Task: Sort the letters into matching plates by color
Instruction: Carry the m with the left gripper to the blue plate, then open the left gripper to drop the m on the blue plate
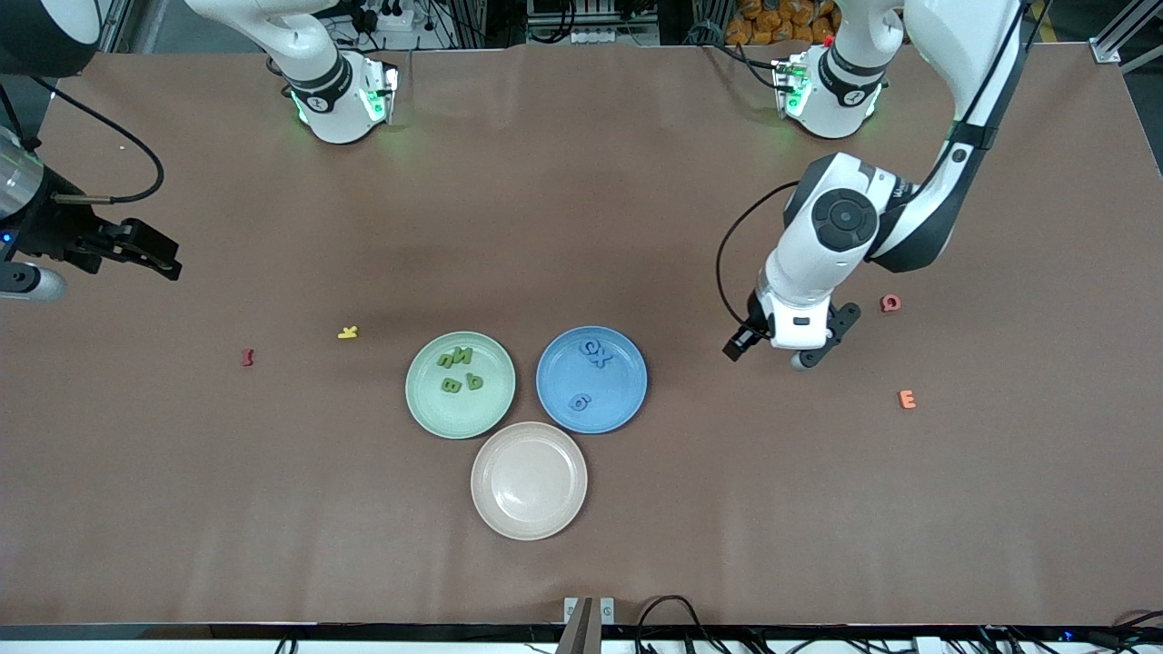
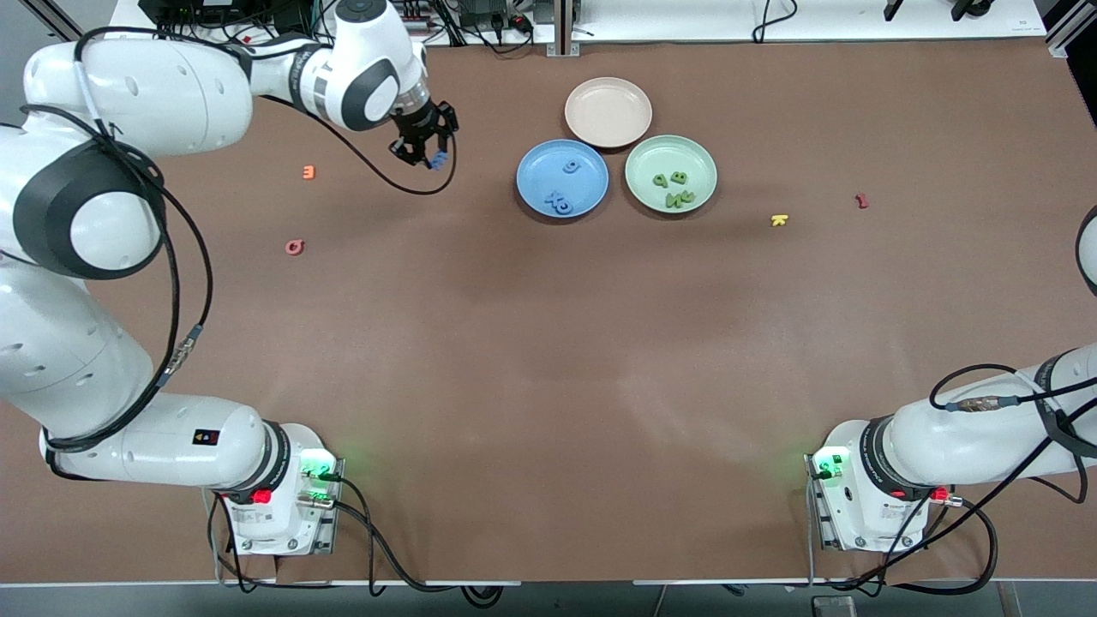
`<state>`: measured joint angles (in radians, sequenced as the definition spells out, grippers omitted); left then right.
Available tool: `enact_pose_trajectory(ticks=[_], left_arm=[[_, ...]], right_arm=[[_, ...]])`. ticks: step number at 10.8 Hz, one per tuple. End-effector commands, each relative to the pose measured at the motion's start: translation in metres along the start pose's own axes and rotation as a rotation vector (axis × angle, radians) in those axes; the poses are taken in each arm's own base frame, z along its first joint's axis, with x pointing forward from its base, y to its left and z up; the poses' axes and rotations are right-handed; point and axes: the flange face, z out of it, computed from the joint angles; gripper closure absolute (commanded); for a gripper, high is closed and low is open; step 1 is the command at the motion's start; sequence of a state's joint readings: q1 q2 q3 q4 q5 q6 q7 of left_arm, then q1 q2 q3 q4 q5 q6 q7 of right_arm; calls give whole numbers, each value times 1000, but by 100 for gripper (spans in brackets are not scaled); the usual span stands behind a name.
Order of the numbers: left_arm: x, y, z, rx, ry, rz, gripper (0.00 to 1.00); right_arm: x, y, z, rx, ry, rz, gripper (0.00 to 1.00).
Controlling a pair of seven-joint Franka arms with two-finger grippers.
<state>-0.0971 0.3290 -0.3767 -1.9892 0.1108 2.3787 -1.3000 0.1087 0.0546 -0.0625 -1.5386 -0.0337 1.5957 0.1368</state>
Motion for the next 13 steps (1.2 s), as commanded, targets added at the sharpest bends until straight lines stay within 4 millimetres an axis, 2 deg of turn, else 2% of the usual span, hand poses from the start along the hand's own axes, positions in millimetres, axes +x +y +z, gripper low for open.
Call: enact_pose_trajectory(ticks=[1,2,4,5,8,11,12,13], left_arm=[[-19,33,7,-28,-96,-68,100],[-28,47,16,-39,-138,-88,100],[-28,74,26,-75,-217,-146,100],[-46,86,33,-83,-259,-155,100],[-76,115,55,-109,-321,-172,100],[-108,142,65,-205,-323,-173,100],[-106,146,67,-229,-317,-169,69],[-104,146,66,-234,-308,-161,8]], right_arm=[[0,0,-1,2,5,-5,0],[0,0,0,2,3,-5,0],[0,-1,0,4,3,-6,0],[0,-1,0,4,3,-6,0],[0,-2,1,3,2,-5,0],[0,-2,1,3,2,-3,0],[1,-2,2,3,-1,-3,0],[2,-2,3,2,-3,-2,0]])
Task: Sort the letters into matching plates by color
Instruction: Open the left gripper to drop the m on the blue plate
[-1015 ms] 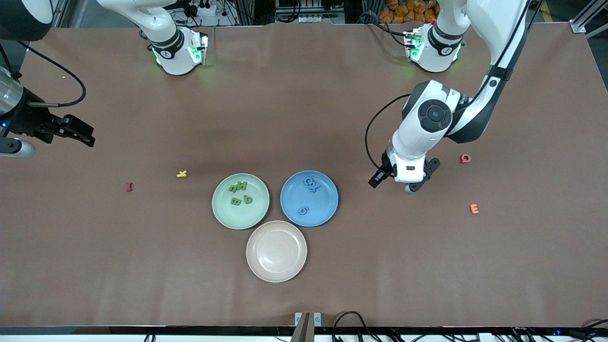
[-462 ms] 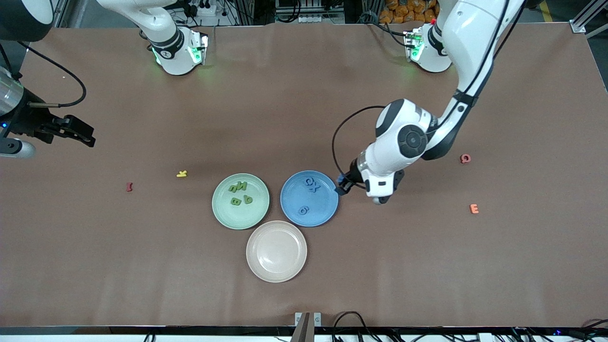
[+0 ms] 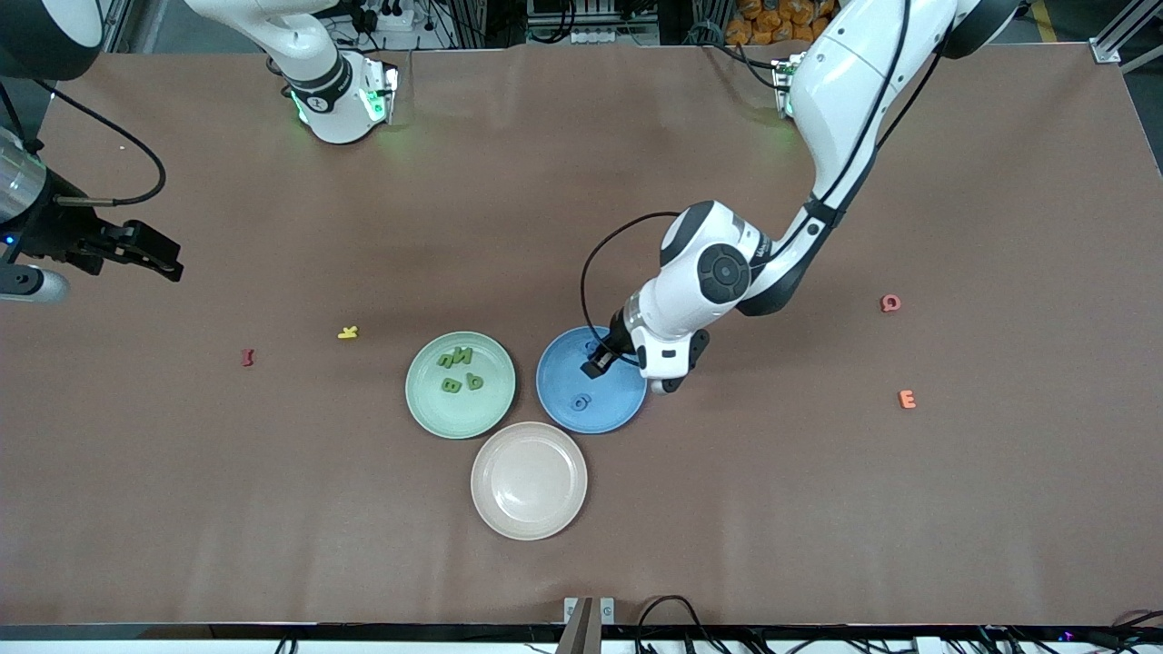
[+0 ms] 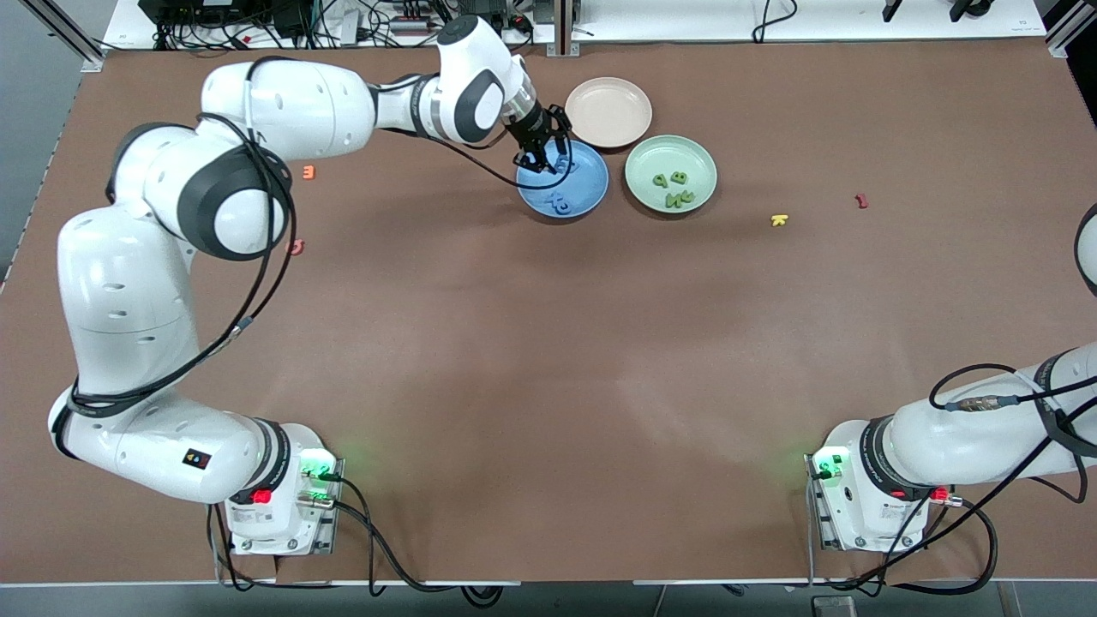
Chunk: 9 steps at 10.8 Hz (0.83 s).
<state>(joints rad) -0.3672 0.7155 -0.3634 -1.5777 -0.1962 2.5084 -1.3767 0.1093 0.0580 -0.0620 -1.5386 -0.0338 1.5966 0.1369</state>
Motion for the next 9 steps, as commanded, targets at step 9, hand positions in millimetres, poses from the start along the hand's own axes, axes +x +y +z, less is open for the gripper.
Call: enact_pose_trajectory(ticks=[9], left_arm=[[125,-3,-59,62,201,30,0]], right_arm=[[1,-2,2,3,0,-1,0]])
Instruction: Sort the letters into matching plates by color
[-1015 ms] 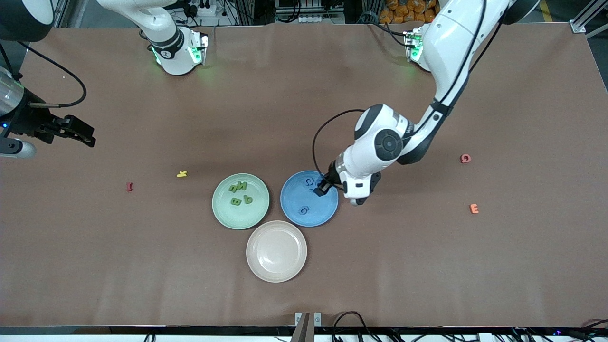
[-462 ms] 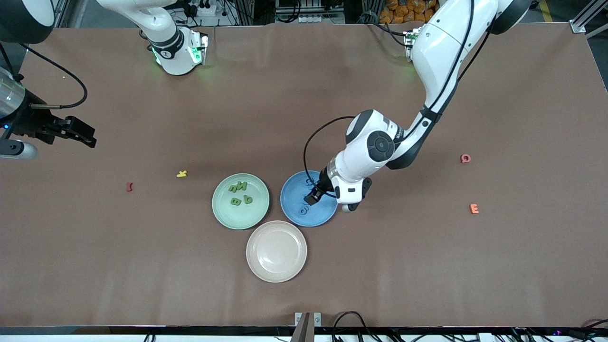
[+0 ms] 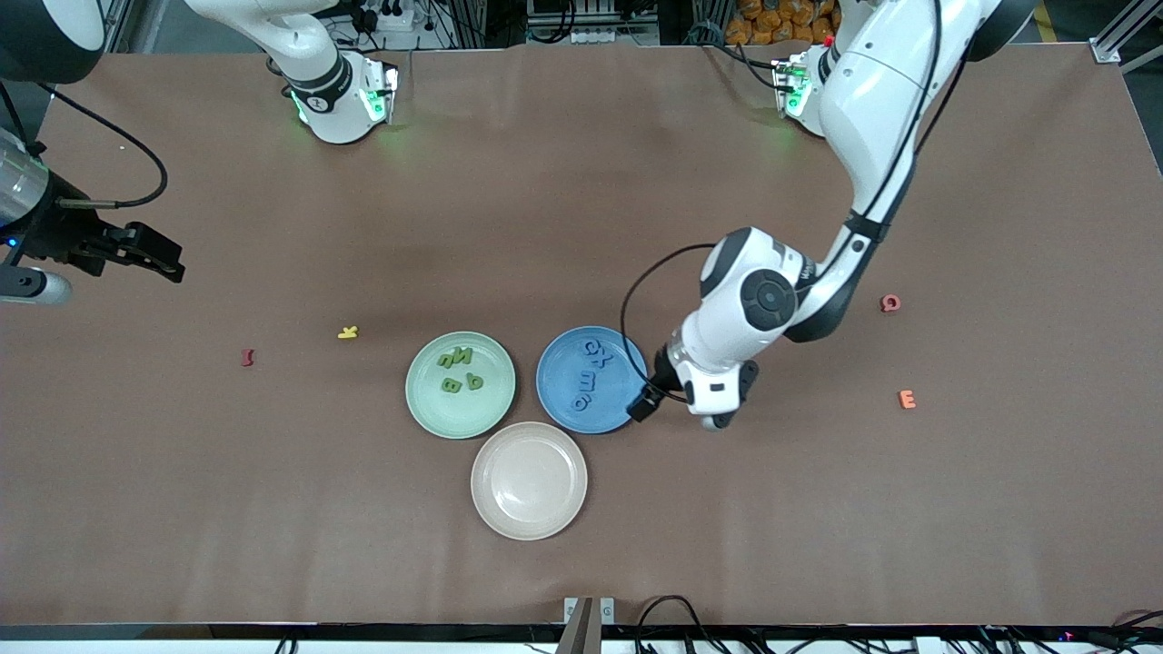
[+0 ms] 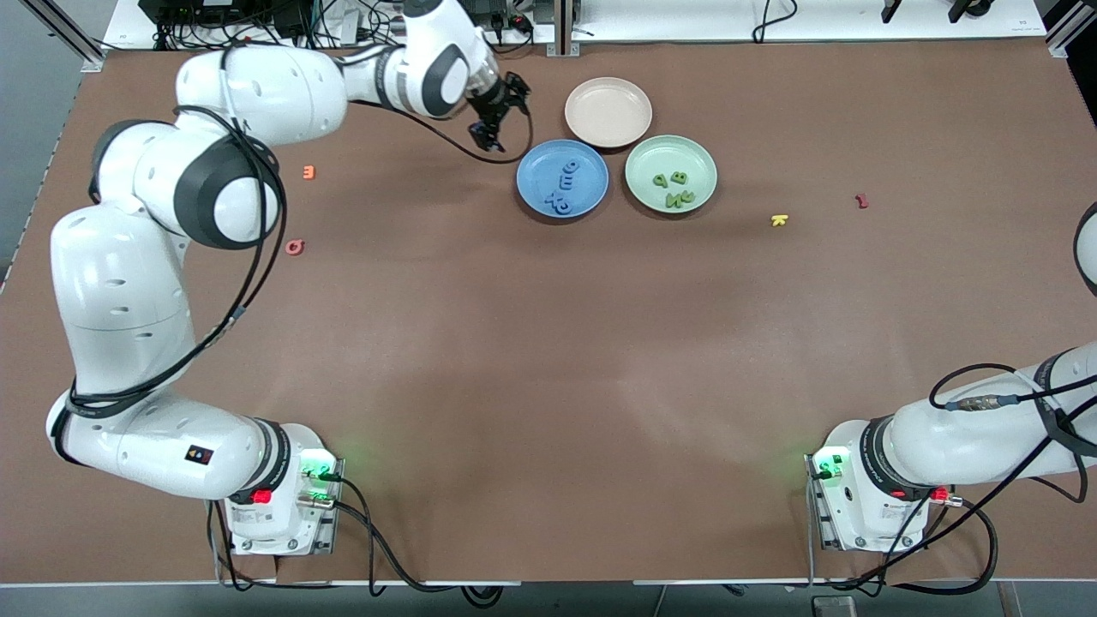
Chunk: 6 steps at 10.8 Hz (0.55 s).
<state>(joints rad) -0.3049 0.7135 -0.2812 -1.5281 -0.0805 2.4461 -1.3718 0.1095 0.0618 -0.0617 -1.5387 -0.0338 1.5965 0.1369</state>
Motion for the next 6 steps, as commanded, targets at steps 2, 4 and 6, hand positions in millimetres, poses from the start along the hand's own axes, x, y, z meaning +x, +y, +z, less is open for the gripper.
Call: enact_pose_trajectory(ticks=[2,4,6], left_arm=[[73,-19,-29,96,94,138,0],[92,-32,-52,170,89,326,0],[121,-47,-85,252,100,518,0]], right_arm=[[0,-2,0,3,2,-2,0],[0,-2,0,4,4,-2,0],[0,-2,0,2,5,-2,0]])
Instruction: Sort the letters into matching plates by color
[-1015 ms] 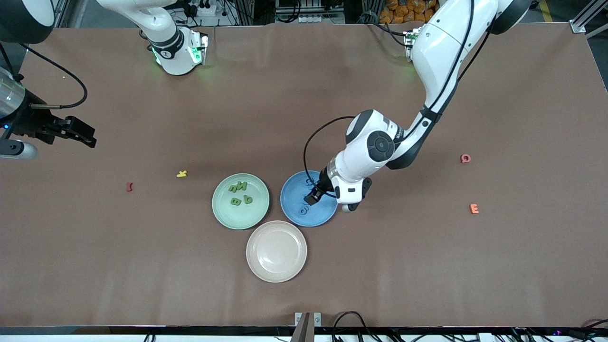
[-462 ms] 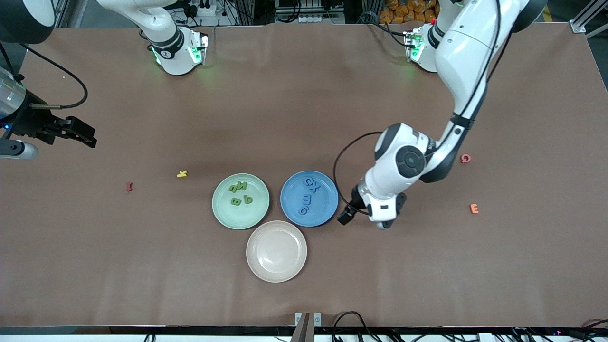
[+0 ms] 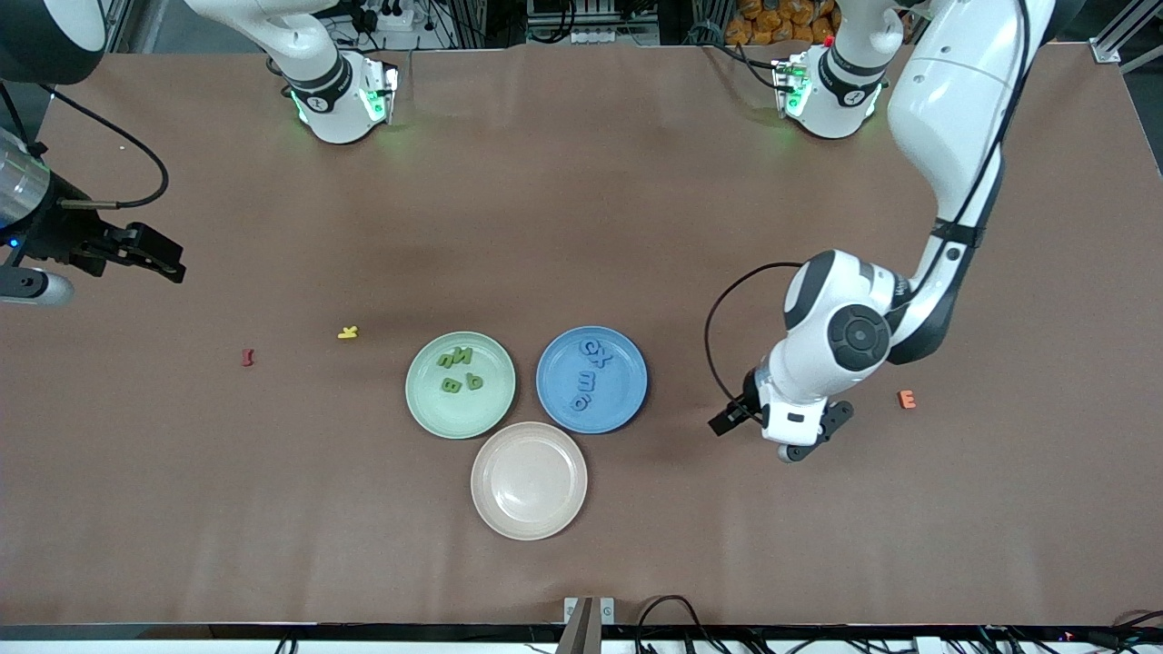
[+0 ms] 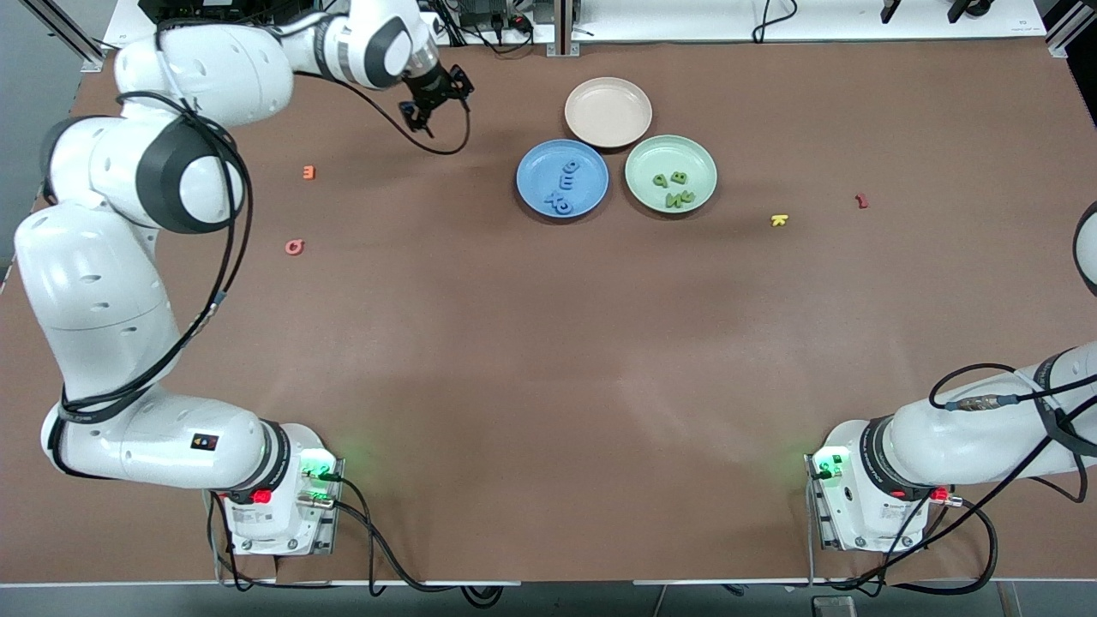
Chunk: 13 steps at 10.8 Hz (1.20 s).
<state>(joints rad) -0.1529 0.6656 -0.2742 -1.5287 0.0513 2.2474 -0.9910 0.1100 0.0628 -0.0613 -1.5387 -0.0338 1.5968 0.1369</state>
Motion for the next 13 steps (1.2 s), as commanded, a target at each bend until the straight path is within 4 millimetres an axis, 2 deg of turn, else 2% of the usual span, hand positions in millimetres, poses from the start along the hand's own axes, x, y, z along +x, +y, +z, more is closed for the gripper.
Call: enact_pose_trajectory(ticks=[1,4,6,7,10,11,13], left_arm=[[24,-44,-51,118,23,279,0],[53,-87,-110,122,56,401,0],[63,-110,-162,110,106,416,0],[65,-123,-194,107,125,417,0],[55,-152,-275,135,158,538,0],[43,-159,-300,138,161,562,0],[18,-169,-335,150,123,595,0]], right_arm=[[0,-1,-1,3,7,-1,0],[0,-1,-1,3,7,-1,0],[0,-1,-1,4,7,1,0],[0,-1,-1,4,7,1,0],[0,-1,-1,4,7,1,0],[0,0,-1,4,7,2,0],[0,0,-1,4,7,3,0]])
